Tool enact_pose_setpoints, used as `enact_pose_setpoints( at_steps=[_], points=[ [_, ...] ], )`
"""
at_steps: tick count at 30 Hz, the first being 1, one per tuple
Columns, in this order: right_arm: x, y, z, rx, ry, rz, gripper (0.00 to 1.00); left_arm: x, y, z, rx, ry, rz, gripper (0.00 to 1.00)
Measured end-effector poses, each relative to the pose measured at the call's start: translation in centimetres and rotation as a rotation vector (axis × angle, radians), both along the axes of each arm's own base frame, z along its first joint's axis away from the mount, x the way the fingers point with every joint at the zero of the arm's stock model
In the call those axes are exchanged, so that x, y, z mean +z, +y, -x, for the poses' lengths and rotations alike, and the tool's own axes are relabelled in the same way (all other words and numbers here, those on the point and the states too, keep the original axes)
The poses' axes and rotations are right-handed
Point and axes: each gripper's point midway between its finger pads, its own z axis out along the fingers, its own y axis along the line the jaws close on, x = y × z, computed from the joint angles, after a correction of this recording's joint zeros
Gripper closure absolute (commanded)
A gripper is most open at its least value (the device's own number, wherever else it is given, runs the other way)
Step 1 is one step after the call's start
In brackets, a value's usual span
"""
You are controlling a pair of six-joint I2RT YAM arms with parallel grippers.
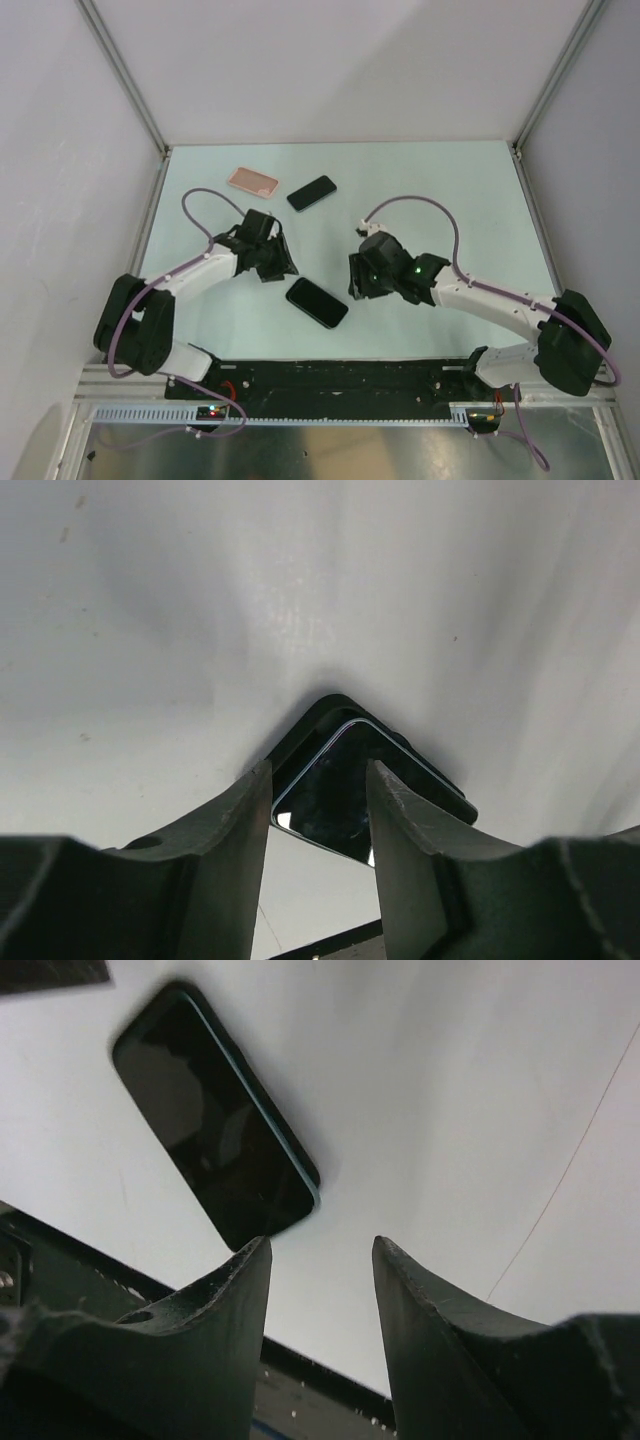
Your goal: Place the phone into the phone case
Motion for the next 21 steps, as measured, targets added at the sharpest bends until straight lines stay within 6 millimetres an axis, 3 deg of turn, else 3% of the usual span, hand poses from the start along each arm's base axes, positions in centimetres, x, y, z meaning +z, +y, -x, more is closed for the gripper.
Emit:
enact_pose_setpoints(
  at_steps=[4, 10, 21],
  points=[
    [-3.5, -0.8, 2.7, -0.021, 0.135, 0.001, 0.52, -0.9, -0.8, 0.3, -0.070, 0.015, -0.035, 0.54],
    [-4.5, 1.0, 3.8, -0.030, 0.221, -0.095, 0.57, -2.6, -0.4, 1.0, -0.127, 0.048, -0.107, 0.54],
    [-7.4, 3.6, 5.2, -0.033, 0.337, -0.132, 0.62, -3.3, -0.9, 2.0, -0.202, 0.053, -0.139, 0.54]
  ],
)
